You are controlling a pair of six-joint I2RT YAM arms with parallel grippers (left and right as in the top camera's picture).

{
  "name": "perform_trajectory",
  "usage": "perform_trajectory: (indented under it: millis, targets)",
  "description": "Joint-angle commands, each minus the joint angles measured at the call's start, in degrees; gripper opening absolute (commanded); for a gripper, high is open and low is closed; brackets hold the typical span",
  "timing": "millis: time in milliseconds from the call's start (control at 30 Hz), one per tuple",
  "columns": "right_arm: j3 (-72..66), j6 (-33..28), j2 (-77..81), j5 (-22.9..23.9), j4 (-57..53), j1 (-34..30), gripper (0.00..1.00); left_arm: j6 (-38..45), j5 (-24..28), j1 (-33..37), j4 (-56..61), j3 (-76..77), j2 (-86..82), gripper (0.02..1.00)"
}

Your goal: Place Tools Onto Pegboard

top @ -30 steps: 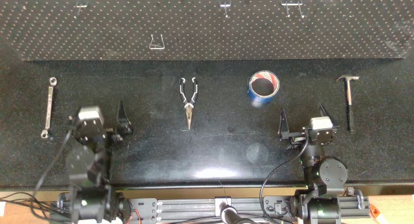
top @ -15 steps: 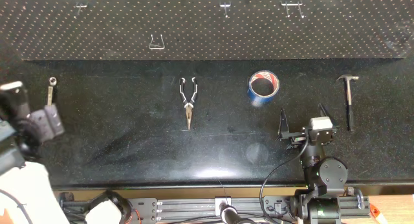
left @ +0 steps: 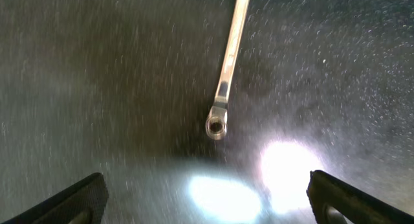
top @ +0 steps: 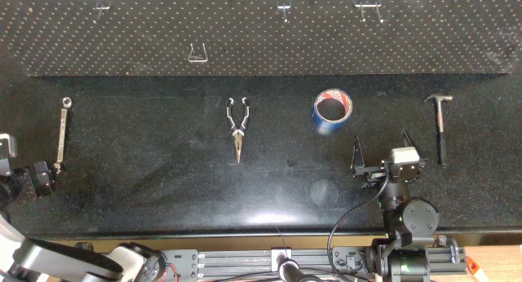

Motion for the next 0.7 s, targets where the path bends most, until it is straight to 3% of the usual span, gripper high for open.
perform_trajectory:
  millis: [33, 267, 433, 533, 700]
  targets:
    - [-0.2, -0.6, -0.4, -0.7, -0.1, 0.5, 0.982, 13.0, 5.4, -1.2, 4.8, 0.8, 6.1, 0.993]
    - [-0.2, -0.6, -0.4, -0.7, -0.1, 0.5, 0.982, 12.4, 3.4, -6.6, 10.9, 0.9, 16.1, 0.996]
    - [-0.2, -0.6, -0.4, -0.7, -0.1, 0.5, 0.982, -1.2, 1.1, -8.9, 21.6, 0.9, 19.7, 0.996]
    - [-0.2, -0.6, -0.4, -0.7, -0.1, 0.5, 0.982, -2.0, 0.7, -10.7, 21.8, 0.9, 20.4, 0.996]
    - [-0.2, -0.6, -0.4, -0.7, -0.1, 0.5, 0.982, -10.5, 0.7, -11.9, 24.1, 0.9, 21.0, 0.996]
